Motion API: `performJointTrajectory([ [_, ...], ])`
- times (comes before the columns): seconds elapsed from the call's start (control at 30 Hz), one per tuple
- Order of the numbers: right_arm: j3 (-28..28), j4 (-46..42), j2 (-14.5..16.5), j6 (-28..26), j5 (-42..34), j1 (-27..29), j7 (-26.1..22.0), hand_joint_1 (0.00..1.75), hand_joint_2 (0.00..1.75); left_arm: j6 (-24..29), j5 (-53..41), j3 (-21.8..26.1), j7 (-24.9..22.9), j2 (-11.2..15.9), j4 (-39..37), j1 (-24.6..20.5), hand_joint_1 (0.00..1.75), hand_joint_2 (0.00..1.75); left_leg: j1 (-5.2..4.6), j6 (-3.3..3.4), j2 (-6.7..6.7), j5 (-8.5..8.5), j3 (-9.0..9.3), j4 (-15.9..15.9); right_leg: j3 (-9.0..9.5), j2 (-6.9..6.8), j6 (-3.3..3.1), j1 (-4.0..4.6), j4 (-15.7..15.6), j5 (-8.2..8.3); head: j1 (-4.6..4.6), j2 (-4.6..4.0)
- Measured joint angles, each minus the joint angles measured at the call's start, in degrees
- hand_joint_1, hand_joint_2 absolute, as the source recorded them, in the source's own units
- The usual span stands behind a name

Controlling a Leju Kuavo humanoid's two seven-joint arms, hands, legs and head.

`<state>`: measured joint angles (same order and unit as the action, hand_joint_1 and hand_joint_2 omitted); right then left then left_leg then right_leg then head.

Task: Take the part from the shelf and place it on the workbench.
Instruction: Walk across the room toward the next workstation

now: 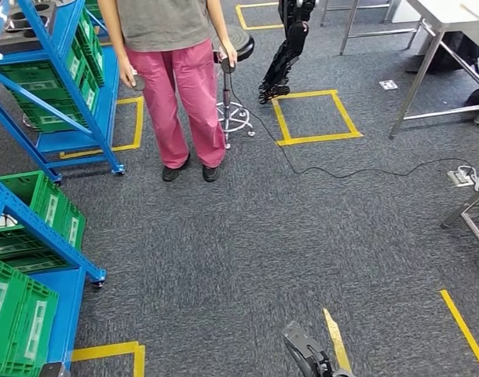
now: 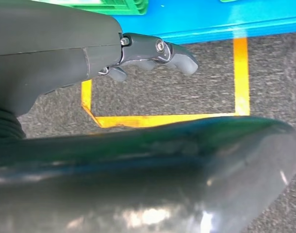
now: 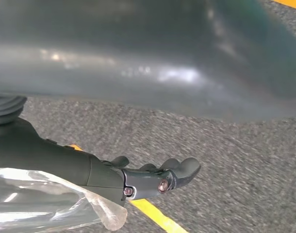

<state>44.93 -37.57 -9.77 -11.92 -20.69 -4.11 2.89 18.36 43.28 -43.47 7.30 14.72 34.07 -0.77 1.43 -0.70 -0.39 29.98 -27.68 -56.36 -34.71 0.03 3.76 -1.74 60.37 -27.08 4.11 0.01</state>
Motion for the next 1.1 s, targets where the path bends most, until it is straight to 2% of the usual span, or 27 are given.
performJointTrajectory([
  [0.07, 0.02, 0.06, 0.13, 0.04, 0.03, -0.02, -0.01, 0.00, 0.00, 0.03, -0.01, -0.15, 0.00, 0.08, -0.05, -0.14, 0.00, 0.00, -0.13, -0.62, -0.04, 0.46, -0.20, -0.57, 0.98, 0.16, -0.91, 0.28, -1.29, -0.70, -0.03, 0.01],
  [0.1, 0.02, 0.08, 0.14, 0.06, 0.04, 0.06, -0.01, 0.00, 0.00, 0.05, -0.01, -0.22, 0.00, 0.06, -0.06, -0.17, 0.00, 0.00, -0.10, -0.54, -0.04, 0.56, -0.21, -0.57, 0.87, 0.17, -1.44, 0.27, -1.30, -0.83, -0.13, 0.01],
  [0.13, 0.04, 0.10, 0.16, 0.08, 0.04, 0.16, 0.00, 0.00, 0.00, 0.07, -0.01, -0.26, 0.00, 0.06, -0.08, -0.19, 0.00, 0.00, -0.10, -0.23, -0.04, 0.59, -0.13, -0.45, 0.82, 0.17, -1.64, 0.25, -1.28, -0.85, -0.23, -0.01],
  [0.23, 0.05, 0.24, 0.22, 0.11, 0.09, 0.12, 0.00, 0.00, 0.00, 0.14, 0.00, -0.34, 0.00, 0.17, -0.14, -0.23, 0.00, 0.00, -0.16, 0.82, -0.04, 0.47, 0.05, -0.20, 0.82, 0.22, -1.87, 0.15, -1.33, -0.92, -0.29, -0.01],
  [0.4, 0.04, 0.45, 0.24, 0.12, 0.17, -0.02, 0.00, 0.00, 0.00, 0.17, 0.02, -0.40, 0.00, 0.23, -0.18, -0.31, 0.00, 0.00, -0.14, 1.09, -0.04, 0.29, 0.21, 0.02, 0.88, 0.23, -2.41, 0.48, -1.31, -1.27, -0.28, -0.01],
  [0.47, 0.04, 0.49, 0.24, 0.12, 0.21, -0.03, -0.02, 0.00, 0.00, 0.17, 0.04, -0.45, 0.00, 0.21, -0.19, -0.32, 0.00, 0.00, -0.09, 0.93, -0.03, 0.34, 0.19, 0.11, 0.91, 0.17, -2.47, 0.60, -1.28, -1.31, -0.27, -0.01],
  [0.5, 0.03, 0.50, 0.24, 0.12, 0.21, -0.05, -0.02, 0.00, 0.00, 0.17, 0.08, -0.47, 0.00, 0.20, -0.20, -0.32, 0.00, 0.00, -0.06, 0.62, -0.03, 0.37, 0.18, 0.15, 0.93, 0.14, -2.48, 0.63, -1.27, -1.31, -0.26, -0.01],
  [0.6, -0.02, 0.57, 0.24, 0.12, 0.20, -0.07, -0.06, 0.00, 0.00, 0.17, 0.18, -0.54, 0.00, 0.13, -0.20, -0.32, 0.00, 0.00, 0.06, -1.06, -0.03, 0.43, 0.17, 0.25, 0.99, 0.06, -2.48, 0.66, -1.22, -1.31, -0.25, -0.01],
  [0.63, -0.03, 0.59, 0.24, 0.12, 0.20, -0.07, -0.08, 0.00, 0.00, 0.18, 0.25, -0.55, 0.00, 0.10, -0.20, -0.31, 0.00, 0.00, 0.08, -1.40, -0.03, 0.44, 0.17, 0.25, 1.03, 0.05, -2.47, 0.65, -1.22, -1.30, -0.24, -0.01],
  [1.1, -0.04, 0.92, 0.26, -0.04, 0.66, -0.12, -0.16, 0.00, 0.00, 0.18, 0.73, -0.67, -0.01, -0.03, -0.28, -0.31, 0.00, 0.00, -0.26, -1.42, -0.04, 0.53, 0.16, -0.12, 1.55, 0.04, -1.93, 0.29, -1.77, -0.93, -0.22, -0.01],
])
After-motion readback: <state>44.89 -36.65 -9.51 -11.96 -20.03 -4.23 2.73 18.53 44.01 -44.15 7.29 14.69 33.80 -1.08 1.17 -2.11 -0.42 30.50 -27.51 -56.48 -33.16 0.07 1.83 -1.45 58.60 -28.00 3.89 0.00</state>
